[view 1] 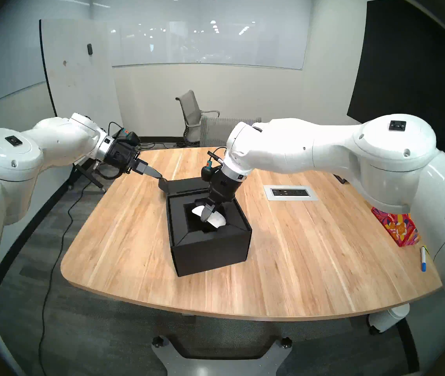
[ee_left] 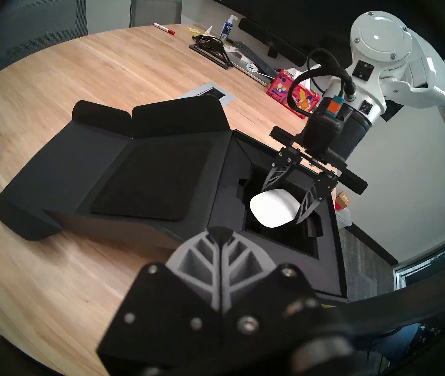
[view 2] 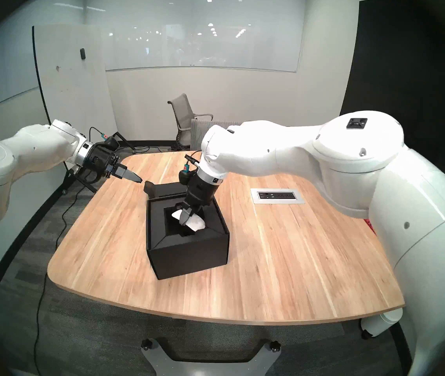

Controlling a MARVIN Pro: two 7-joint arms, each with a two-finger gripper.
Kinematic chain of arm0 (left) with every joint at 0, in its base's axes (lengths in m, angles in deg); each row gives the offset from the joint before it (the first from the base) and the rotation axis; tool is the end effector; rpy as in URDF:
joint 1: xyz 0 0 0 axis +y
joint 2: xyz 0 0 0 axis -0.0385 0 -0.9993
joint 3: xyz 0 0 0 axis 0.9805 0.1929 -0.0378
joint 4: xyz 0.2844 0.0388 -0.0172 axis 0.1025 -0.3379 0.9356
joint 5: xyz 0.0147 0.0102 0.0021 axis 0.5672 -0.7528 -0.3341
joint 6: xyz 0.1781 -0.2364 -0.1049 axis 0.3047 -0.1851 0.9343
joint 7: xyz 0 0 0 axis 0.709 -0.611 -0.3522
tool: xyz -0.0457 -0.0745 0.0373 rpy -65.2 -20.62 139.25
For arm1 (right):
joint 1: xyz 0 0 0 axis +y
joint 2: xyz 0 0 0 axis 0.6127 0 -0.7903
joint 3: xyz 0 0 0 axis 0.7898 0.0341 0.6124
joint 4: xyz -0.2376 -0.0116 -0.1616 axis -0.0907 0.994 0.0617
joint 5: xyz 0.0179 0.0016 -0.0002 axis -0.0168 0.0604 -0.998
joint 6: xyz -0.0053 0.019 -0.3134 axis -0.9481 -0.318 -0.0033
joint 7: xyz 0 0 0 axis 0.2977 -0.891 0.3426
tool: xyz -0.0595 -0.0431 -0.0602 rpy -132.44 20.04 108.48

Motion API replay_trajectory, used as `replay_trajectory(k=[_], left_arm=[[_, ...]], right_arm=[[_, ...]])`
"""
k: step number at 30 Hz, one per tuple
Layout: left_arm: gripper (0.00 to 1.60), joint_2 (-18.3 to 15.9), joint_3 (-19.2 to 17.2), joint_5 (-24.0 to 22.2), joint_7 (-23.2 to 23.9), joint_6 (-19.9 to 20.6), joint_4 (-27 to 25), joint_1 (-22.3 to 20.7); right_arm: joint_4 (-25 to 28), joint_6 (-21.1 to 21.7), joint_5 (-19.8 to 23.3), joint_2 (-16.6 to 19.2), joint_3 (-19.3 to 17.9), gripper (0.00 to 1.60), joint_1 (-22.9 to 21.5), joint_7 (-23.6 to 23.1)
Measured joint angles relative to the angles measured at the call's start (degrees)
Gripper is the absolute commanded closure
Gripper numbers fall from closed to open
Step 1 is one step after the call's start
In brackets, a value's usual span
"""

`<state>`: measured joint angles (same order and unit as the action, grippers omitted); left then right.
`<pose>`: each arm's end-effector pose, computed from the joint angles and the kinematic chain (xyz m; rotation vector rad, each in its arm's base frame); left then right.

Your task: Open the box and place the mouse inside

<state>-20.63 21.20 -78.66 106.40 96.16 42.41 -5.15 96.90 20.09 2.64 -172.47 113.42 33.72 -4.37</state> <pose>0.5630 0.1551 -0.1093 2.0917 -0.9672 0.6813 0.5363 0.1898 -0.1590 -2.2851 -1.4396 -0.2393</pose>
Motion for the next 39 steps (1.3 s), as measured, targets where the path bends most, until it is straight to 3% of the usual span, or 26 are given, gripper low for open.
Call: replay_trajectory(k=[1, 3, 4, 12, 15, 16, 18, 21, 26, 33, 39], left_arm=[[1.60, 0.00, -0.01, 0.01, 0.00, 0.00, 0.00, 0.00], [1.60, 0.00, -0.03, 0.03, 0.00, 0.00, 0.00, 0.01], [1.60, 0.00, -0.03, 0.03, 0.00, 0.01, 0.00, 0.01], [1.60, -0.01, -0.10, 0.10, 0.00, 0.02, 0.00, 0.01], [1.60, -0.01, -0.12, 0.12, 0.00, 0.03, 0.00, 0.01], [1.60, -0.01, -0.12, 0.12, 0.00, 0.03, 0.00, 0.01], [1.60, -0.02, -0.14, 0.14, 0.00, 0.03, 0.00, 0.02], [1.60, -0.02, -0.16, 0.16, 0.00, 0.04, 0.00, 0.03], [1.60, -0.02, -0.18, 0.18, 0.00, 0.04, 0.00, 0.03], [1.60, -0.03, -0.22, 0.20, 0.00, 0.05, 0.00, 0.03], [1.60, -0.03, -0.24, 0.22, 0.00, 0.05, 0.00, 0.05]], right_arm=[[-0.41, -0.14, -0.19, -0.15, 0.03, 1.60, 0.25, -0.36], [-0.99, -0.28, -0.42, -0.35, 0.05, 1.00, 0.60, -0.85], [-1.13, -0.31, -0.49, -0.40, 0.05, 0.88, 0.68, -0.97], [-2.33, -0.58, -1.54, -0.89, 0.05, 0.78, 1.11, -2.35], [-2.38, -0.58, -1.80, -0.91, -0.01, 0.51, 1.11, -2.56], [-2.38, -0.58, -1.89, -0.91, -0.04, 0.19, 1.11, -2.64], [-2.37, -0.58, -2.03, -0.89, -0.12, 0.09, 1.11, -2.77], [-2.21, -0.52, -2.08, -0.79, -0.37, 0.00, 1.04, -3.04], [-1.79, -0.13, -2.19, -0.54, -0.57, 0.00, 0.86, -3.07], [-1.05, 0.54, -2.52, -0.24, -0.81, 0.30, 0.56, -2.38], [0.05, 1.20, -3.09, 0.32, -1.07, 0.29, -0.26, -1.21]])
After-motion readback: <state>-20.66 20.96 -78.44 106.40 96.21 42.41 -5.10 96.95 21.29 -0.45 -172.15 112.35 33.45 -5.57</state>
